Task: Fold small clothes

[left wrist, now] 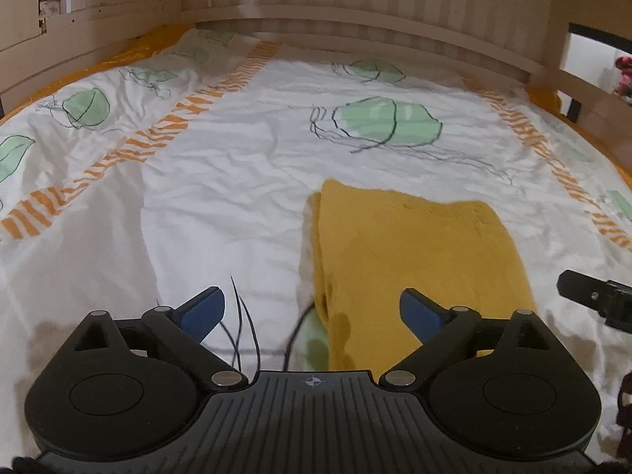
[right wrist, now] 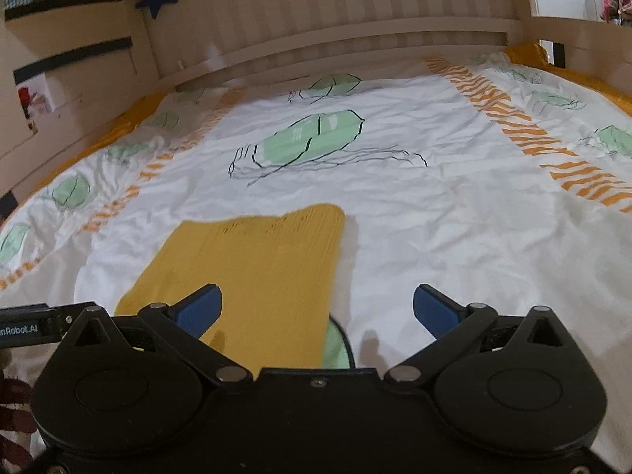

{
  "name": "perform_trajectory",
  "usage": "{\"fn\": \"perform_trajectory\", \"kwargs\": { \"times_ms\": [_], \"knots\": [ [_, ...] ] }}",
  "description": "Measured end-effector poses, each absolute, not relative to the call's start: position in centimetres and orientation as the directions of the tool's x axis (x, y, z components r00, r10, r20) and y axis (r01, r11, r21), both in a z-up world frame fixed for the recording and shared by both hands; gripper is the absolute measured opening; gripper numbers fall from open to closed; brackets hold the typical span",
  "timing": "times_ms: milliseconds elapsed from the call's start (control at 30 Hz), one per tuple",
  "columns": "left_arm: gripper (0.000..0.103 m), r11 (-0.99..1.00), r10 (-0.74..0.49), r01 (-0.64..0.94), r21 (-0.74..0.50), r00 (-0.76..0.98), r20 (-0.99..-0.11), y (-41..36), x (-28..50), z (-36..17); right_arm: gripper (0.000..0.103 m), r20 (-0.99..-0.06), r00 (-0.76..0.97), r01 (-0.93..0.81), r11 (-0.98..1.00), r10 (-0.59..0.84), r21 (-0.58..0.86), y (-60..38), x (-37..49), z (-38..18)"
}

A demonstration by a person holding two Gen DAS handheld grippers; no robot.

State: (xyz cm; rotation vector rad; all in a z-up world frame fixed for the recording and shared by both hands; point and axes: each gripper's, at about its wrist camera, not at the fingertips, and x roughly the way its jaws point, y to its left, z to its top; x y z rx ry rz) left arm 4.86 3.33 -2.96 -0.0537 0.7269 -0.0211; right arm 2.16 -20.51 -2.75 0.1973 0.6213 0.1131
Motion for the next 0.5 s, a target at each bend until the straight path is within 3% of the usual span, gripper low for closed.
{"fn": "perform_trajectory", "kwargs": {
  "times_ms": [200, 500],
  "knots": [
    [0.096, 0.996, -0.078, 0.022, -0.09, 0.721, -0.688, 3.2, 2.6, -2.8, 0.102, -0.611, 0.774, -0.043, 0.977, 0.166, 0.21, -20.0, -0.4, -2.7],
    [0.095, 1.0, 0.023, -0.03, 0.003, 0.699, -0.715, 2.1, 0.0, -2.0, 0.102, -0.647, 0.749, -0.044, 0.985, 0.143, 0.167, -19.1, -3.0, -2.6]
  ]
}}
